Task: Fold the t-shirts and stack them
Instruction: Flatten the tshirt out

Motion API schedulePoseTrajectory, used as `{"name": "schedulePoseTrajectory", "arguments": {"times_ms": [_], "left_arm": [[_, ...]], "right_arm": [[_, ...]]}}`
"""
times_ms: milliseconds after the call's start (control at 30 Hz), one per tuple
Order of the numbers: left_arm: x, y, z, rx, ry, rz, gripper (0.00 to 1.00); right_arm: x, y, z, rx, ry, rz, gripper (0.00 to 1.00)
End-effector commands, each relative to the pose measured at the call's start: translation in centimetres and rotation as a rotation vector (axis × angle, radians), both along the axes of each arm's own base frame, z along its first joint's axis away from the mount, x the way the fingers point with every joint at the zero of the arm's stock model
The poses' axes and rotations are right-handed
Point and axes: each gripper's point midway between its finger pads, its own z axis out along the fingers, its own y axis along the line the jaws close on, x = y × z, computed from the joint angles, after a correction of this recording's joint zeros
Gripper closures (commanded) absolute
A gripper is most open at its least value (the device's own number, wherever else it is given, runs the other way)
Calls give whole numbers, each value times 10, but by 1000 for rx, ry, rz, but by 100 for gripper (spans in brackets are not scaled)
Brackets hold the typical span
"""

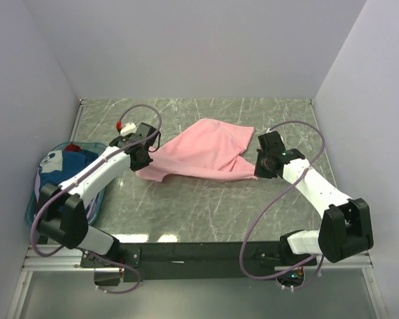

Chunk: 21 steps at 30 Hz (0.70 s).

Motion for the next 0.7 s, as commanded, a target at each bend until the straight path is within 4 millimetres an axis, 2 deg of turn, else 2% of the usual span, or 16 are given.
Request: {"name": "schedulePoseTrajectory", "arguments": {"times_ms": [0,67,167,233,300,333,400,433,500,633,667], "left_arm": [[-22,17,35,163,34,-17,88],[-30,14,38,220,73,-35,79],[-30,11,36,277,105,-46,47],[-28,5,34,248,99,-61,29],[-22,-7,37,146,47,-76,18],[-25,-8,28,115,51,-80,18],[-17,-11,27,-1,12,-72,19],[-22,-6,16,-13,29,-66,24],[-20,-4,7,-59,13,-63,31],[-11,-7,-10,-144,-8,-81,31],[-7,-2,-13,-155,-16,-63,31]], "right_arm": [[6,-6,23,-10,-79,-16,100],[5,-7,22,-15,-77,-17,100],[4,-7,19,-14,-69,-16,100],[3,-7,18,-13,-66,-19,100],[2,-7,18,-15,-66,-18,100],[2,-8,19,-17,-68,-18,100],[2,-8,20,-15,-71,-19,100],[3,-6,20,-9,-74,-13,100],[2,-5,18,-3,-70,-9,100],[3,-2,14,6,-64,-3,100],[2,-1,12,12,-60,0,100]]}}
